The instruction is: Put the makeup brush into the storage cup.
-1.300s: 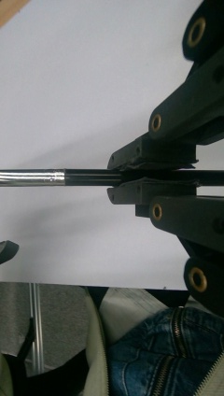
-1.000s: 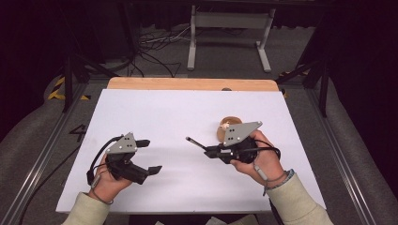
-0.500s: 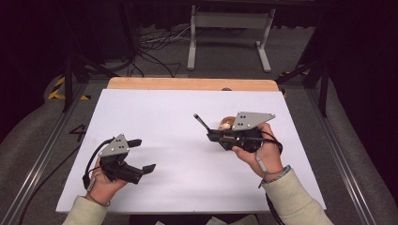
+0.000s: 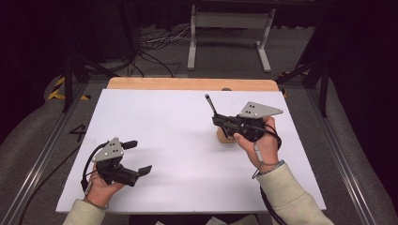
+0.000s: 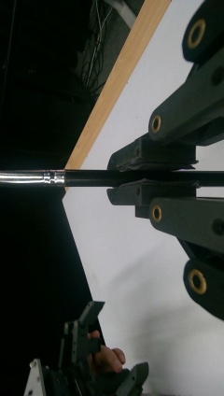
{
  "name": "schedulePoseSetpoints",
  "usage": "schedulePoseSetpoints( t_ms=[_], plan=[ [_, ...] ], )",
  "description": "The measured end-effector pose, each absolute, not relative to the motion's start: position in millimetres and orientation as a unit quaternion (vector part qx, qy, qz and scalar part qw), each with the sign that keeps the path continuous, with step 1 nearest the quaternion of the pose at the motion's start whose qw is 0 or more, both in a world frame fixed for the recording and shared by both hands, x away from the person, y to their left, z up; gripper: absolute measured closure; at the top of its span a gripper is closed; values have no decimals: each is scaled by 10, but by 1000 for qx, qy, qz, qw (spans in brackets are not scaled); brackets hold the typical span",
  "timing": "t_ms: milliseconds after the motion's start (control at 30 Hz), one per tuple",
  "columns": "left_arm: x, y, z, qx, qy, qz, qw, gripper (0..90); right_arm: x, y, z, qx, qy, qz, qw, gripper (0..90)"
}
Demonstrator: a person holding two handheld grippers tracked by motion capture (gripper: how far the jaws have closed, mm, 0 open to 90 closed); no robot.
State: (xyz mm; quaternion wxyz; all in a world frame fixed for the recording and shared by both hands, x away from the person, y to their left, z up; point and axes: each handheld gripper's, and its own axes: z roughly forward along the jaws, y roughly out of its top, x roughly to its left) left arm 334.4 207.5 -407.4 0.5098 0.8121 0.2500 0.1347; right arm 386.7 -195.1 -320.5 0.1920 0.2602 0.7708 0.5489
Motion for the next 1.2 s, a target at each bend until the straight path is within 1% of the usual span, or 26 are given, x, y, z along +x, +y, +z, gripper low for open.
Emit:
schedulePoseSetpoints(
  t_ms=[133,500,867,1200],
  plan=[
    [3361,2101,-4114,802,264,137,518,1,3904,-1977,-3207,277,757,554,209,836],
    [3354,2106,-4162,794,266,149,526,2,4079,-2070,-3259,316,723,559,256,836],
    [3357,2146,-4182,781,279,154,537,1,4234,-2160,-3350,361,694,561,273,836],
    [3354,2149,-4186,780,278,160,538,0,4329,-2237,-3431,392,670,561,286,836]
  ],
)
